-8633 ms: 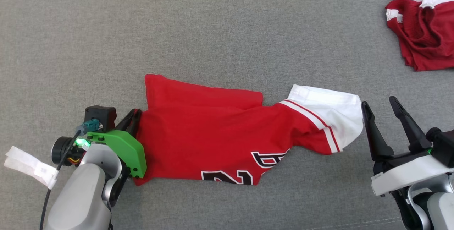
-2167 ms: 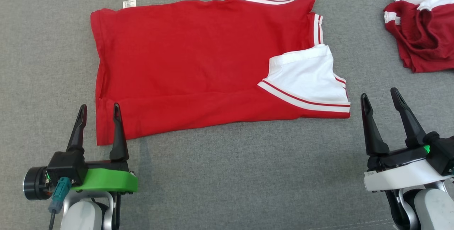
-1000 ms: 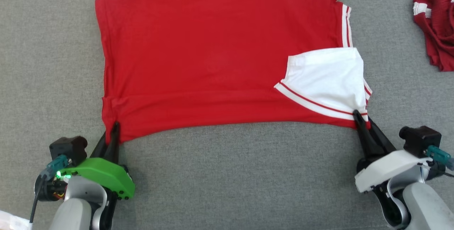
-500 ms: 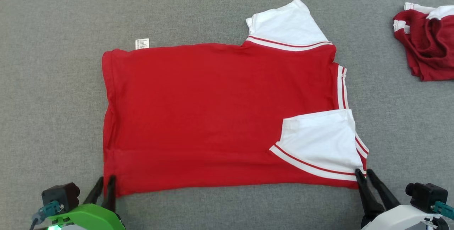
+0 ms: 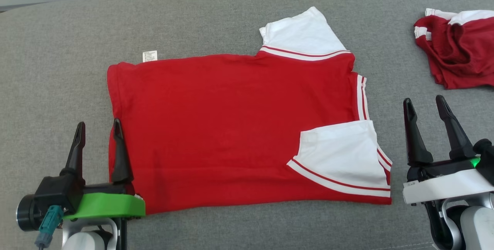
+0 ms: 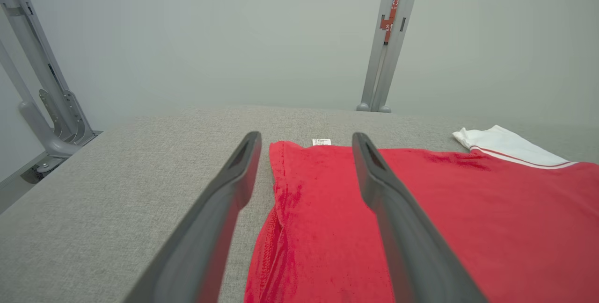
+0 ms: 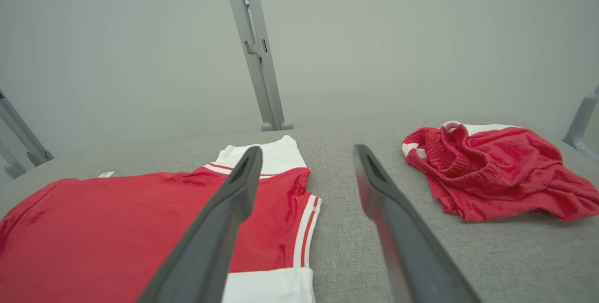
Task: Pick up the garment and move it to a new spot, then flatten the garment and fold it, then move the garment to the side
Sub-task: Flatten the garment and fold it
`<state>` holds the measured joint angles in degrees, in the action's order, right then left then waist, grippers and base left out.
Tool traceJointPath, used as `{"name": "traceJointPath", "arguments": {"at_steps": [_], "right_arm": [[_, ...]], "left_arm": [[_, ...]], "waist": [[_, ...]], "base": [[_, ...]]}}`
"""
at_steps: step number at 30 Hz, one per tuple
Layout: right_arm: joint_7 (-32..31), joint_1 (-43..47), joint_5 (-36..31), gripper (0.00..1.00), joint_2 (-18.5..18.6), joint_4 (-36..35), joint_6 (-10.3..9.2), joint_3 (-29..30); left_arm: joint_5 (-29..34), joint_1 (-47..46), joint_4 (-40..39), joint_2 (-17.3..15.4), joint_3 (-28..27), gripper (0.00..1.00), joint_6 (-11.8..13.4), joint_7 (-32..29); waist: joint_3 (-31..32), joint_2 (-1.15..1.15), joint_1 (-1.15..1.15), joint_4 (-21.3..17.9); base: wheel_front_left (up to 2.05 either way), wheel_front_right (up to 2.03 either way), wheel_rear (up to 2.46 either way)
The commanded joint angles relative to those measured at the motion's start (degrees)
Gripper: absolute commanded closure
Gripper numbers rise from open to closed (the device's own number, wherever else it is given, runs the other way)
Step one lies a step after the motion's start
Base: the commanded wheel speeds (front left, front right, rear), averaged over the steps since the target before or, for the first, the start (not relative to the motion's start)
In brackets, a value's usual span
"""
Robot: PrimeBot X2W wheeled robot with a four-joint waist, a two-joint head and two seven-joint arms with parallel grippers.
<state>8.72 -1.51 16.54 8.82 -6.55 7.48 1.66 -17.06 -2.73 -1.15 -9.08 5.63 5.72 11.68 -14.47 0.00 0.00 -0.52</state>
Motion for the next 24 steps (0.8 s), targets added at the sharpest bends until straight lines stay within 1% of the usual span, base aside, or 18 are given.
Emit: {"name": "traceJointPath", "arguments": {"at_steps": [1,4,9,14,16,19,24], "right_arm": [[-0.6,-0.5,-0.8,0.00,-0.2,-1.4,0.02,-0.2],[-1.9,-0.6,-1.3,0.00,-0.4,-3.6,0.01,-0.7],[-3.5,-0.2,-1.7,0.00,-0.8,-4.8,0.02,-0.5],[-4.1,-0.4,-1.5,0.00,-1.5,-5.8,0.02,-0.7],[-4.4,-0.8,-1.3,0.00,-1.6,-6.1,0.02,-0.9],[-4.6,-1.7,-1.1,0.00,-1.7,-6.4,0.02,-1.5],[-4.4,-3.0,-0.9,0.00,-1.9,-5.9,0.02,-2.2]], "left_arm": [[0.7,-1.3,-0.5,-0.5,0.3,0.00,0.3,0.2],[1.5,-2.0,-1.3,-1.1,0.8,0.00,0.5,-1.0],[1.9,-2.2,-1.6,-1.8,0.7,0.00,1.2,-2.5],[0.9,-4.4,-1.0,-2.0,0.9,0.00,0.8,-4.3],[0.0,-7.4,0.3,-2.5,0.9,0.00,-0.2,-5.9],[-2.2,-13.2,3.9,-3.5,0.7,0.00,-2.0,-10.4],[-6.7,-24.5,15.5,-6.3,0.3,0.00,-6.5,-19.9]], "waist": [[0.2,0.00,0.00,-0.3],[0.2,0.00,0.00,-0.7],[-0.2,0.00,0.00,-0.9],[-1.7,0.00,0.00,-0.9],[-2.9,0.00,0.00,-0.8],[-4.7,0.00,0.00,-1.1],[-8.1,0.00,0.00,-2.5]], "base": [[0.00,0.00,0.00],[0.00,0.00,0.00],[0.00,0.00,0.00],[0.00,0.00,0.00],[0.00,0.00,0.00],[0.00,0.00,0.00],[0.00,0.00,0.00]]}}
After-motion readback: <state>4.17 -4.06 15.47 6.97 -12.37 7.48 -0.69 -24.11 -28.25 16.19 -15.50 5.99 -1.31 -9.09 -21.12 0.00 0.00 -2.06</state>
